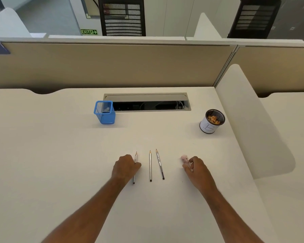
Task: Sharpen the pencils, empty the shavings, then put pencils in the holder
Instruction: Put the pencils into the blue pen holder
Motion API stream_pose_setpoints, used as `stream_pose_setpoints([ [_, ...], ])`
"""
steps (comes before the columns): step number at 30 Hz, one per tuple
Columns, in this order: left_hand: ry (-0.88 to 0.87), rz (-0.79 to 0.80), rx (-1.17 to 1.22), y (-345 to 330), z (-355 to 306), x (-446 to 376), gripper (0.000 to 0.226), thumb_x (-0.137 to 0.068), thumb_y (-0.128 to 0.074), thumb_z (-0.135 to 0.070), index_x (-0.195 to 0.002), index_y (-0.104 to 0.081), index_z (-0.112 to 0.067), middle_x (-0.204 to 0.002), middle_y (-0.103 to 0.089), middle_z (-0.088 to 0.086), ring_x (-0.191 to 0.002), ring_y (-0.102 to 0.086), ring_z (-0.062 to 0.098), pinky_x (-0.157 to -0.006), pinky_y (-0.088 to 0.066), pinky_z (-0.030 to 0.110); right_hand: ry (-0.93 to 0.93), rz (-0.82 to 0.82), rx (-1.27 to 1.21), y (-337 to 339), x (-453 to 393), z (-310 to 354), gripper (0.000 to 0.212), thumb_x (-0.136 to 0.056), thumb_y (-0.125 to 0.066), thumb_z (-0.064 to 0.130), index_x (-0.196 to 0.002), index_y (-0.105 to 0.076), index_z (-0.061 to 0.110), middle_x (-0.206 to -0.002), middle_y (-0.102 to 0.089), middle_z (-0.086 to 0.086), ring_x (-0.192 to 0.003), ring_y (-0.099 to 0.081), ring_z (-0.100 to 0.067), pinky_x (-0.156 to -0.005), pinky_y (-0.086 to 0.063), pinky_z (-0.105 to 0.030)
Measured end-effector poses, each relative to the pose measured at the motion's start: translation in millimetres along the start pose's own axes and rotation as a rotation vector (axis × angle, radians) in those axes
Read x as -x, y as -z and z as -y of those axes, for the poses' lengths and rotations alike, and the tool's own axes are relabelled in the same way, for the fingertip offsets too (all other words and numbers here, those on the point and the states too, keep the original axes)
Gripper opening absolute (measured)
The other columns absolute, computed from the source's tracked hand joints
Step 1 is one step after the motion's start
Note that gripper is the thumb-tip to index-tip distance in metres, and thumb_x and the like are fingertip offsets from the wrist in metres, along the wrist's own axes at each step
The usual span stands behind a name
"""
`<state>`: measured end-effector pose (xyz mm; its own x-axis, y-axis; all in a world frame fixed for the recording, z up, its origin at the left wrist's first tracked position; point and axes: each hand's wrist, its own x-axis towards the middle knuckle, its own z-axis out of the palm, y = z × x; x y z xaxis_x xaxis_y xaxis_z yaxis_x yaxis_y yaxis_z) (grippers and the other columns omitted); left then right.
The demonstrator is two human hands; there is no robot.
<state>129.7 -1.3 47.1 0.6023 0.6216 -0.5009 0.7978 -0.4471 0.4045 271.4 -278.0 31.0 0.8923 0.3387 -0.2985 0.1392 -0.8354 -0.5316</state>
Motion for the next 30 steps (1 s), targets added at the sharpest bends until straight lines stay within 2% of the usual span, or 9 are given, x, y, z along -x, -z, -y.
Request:
stream_pose_setpoints([
  [4, 0.031, -0.056, 0.206, 5.6, 13.5, 3.8, 0.024, -0.085, -0.071, -0.031, -0.077, -0.062, -0.010, -0.077, -0.070, 0.003, -0.068, -0.062, 0.025, -0.061, -0.044, 0.031, 0.062, -0.077, 0.067, 1.9, 10.5, 1.0, 0.032, -0.099, -0.070, 0.037, -0.121, -0.059, 0.016, -0.112, -0.060, 0.002, -0.107, -0.059, -0.024, -0.085, -0.053, -0.041],
  [8, 0.027, -0.138, 0.336, 22.9, 28.5, 5.4, 0.026, -0.082, -0.076, -0.030, -0.077, -0.066, -0.007, -0.068, -0.065, -0.002, -0.059, -0.055, 0.018, -0.058, -0.043, 0.030, 0.157, -0.166, 0.100, -2.9, 21.3, 8.2, 0.028, -0.097, -0.073, 0.031, -0.117, -0.060, 0.015, -0.109, -0.062, 0.000, -0.101, -0.058, -0.028, -0.082, -0.052, -0.041],
  [11, -0.017, -0.203, 0.378, 48.5, 35.5, 1.6, 0.023, -0.083, -0.080, -0.027, -0.074, -0.066, -0.011, -0.067, -0.065, -0.004, -0.061, -0.057, 0.016, -0.058, -0.045, 0.030, 0.241, -0.178, 0.057, -10.0, 27.4, 15.3, 0.027, -0.096, -0.075, 0.024, -0.119, -0.061, 0.017, -0.109, -0.062, 0.004, -0.100, -0.059, -0.025, -0.085, -0.053, -0.040],
  [15, -0.088, -0.306, 0.424, 97.6, 34.9, -12.6, 0.016, -0.089, -0.079, -0.022, -0.077, -0.069, -0.016, -0.080, -0.073, -0.005, -0.071, -0.065, 0.012, -0.062, -0.048, 0.026, 0.343, -0.152, 0.056, -24.3, 32.6, 27.0, 0.024, -0.095, -0.077, 0.019, -0.114, -0.063, 0.016, -0.111, -0.063, 0.003, -0.102, -0.063, -0.024, -0.089, -0.055, -0.041],
  [18, -0.140, -0.401, 0.447, 135.3, 29.2, -27.2, 0.011, -0.091, -0.078, -0.018, -0.083, -0.071, -0.014, -0.081, -0.072, -0.007, -0.069, -0.062, 0.005, -0.061, -0.044, 0.019, 0.344, -0.116, 0.030, -35.9, 34.8, 32.5, 0.022, -0.095, -0.078, 0.017, -0.112, -0.066, 0.013, -0.110, -0.063, 0.001, -0.111, -0.064, -0.025, -0.093, -0.055, -0.041],
  [24, -0.215, -0.589, 0.457, 202.8, 16.9, -71.1, 0.008, -0.095, -0.075, -0.017, -0.090, -0.073, -0.011, -0.083, -0.071, -0.002, -0.067, -0.059, 0.003, -0.060, -0.043, 0.016, 0.267, 0.011, -0.065, -54.2, 33.9, 42.6, 0.020, -0.101, -0.071, 0.023, -0.118, -0.061, 0.019, -0.109, -0.059, 0.009, -0.108, -0.059, -0.015, -0.089, -0.052, -0.031],
  [27, -0.228, -0.615, 0.437, 220.2, 11.8, -94.7, 0.008, -0.095, -0.074, -0.015, -0.088, -0.071, -0.012, -0.082, -0.068, 0.001, -0.064, -0.054, 0.006, -0.058, -0.040, 0.014, 0.232, 0.048, -0.072, -57.2, 33.5, 45.9, 0.015, -0.103, -0.068, 0.025, -0.113, -0.057, 0.023, -0.107, -0.059, 0.010, -0.102, -0.059, -0.012, -0.085, -0.054, -0.033],
  [30, -0.237, -0.619, 0.412, 225.0, 10.4, -115.7, 0.007, -0.095, -0.074, -0.015, -0.088, -0.070, -0.016, -0.081, -0.065, 0.000, -0.068, -0.055, 0.013, -0.060, -0.041, 0.017, 0.222, 0.059, -0.049, -58.9, 31.4, 50.4, 0.015, -0.103, -0.066, 0.022, -0.099, -0.051, 0.022, -0.096, -0.055, 0.009, -0.089, -0.057, -0.013, -0.076, -0.052, -0.033],
])
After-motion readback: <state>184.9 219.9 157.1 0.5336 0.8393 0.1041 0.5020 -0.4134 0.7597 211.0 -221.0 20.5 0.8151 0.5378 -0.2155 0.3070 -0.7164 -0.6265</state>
